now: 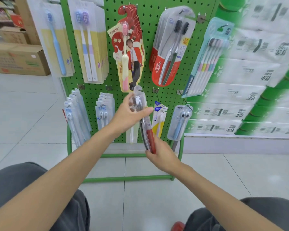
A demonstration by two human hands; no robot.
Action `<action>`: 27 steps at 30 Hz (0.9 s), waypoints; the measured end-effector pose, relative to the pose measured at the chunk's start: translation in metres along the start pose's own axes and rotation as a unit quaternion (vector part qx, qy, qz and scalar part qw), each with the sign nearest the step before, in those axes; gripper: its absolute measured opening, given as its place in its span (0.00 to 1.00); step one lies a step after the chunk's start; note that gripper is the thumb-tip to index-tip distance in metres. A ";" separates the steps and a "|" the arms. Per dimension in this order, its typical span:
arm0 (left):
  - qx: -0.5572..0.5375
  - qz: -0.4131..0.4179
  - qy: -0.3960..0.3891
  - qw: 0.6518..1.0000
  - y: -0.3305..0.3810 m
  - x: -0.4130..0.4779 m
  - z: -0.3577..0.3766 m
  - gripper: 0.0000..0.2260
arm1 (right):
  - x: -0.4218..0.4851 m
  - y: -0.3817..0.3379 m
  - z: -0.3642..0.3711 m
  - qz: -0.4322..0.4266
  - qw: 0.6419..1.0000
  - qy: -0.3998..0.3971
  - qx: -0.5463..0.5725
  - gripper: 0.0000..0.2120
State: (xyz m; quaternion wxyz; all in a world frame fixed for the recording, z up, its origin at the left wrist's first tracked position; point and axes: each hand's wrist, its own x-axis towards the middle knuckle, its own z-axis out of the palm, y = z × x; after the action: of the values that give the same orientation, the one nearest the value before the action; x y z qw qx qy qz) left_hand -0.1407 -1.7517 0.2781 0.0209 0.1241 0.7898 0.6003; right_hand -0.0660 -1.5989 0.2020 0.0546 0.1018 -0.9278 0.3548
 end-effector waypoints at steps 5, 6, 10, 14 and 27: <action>-0.102 -0.043 0.006 0.994 0.002 0.003 0.002 0.32 | -0.001 -0.003 0.000 0.027 0.996 -0.043 0.080 0.43; -0.105 -0.034 0.008 0.994 0.002 0.003 0.002 0.29 | -0.002 -0.005 -0.002 0.037 0.991 -0.056 0.114 0.45; -0.140 -0.006 0.028 0.990 0.000 0.002 -0.002 0.19 | -0.002 -0.006 -0.005 0.045 0.958 -0.084 0.271 0.51; -0.235 -0.053 0.025 0.970 -0.006 0.005 -0.002 0.17 | 0.003 0.000 0.002 0.067 0.953 -0.064 0.288 0.42; -0.234 -0.088 -0.160 0.955 -0.013 -0.001 0.017 0.15 | 0.029 0.003 -0.046 0.096 0.936 0.021 0.337 0.22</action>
State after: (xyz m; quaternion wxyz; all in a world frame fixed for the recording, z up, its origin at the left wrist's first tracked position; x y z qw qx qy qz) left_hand -0.1387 -1.7392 0.2612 0.2286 0.1400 0.6211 0.7364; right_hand -0.0937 -1.5704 0.2396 0.0024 0.0170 -0.7578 0.6522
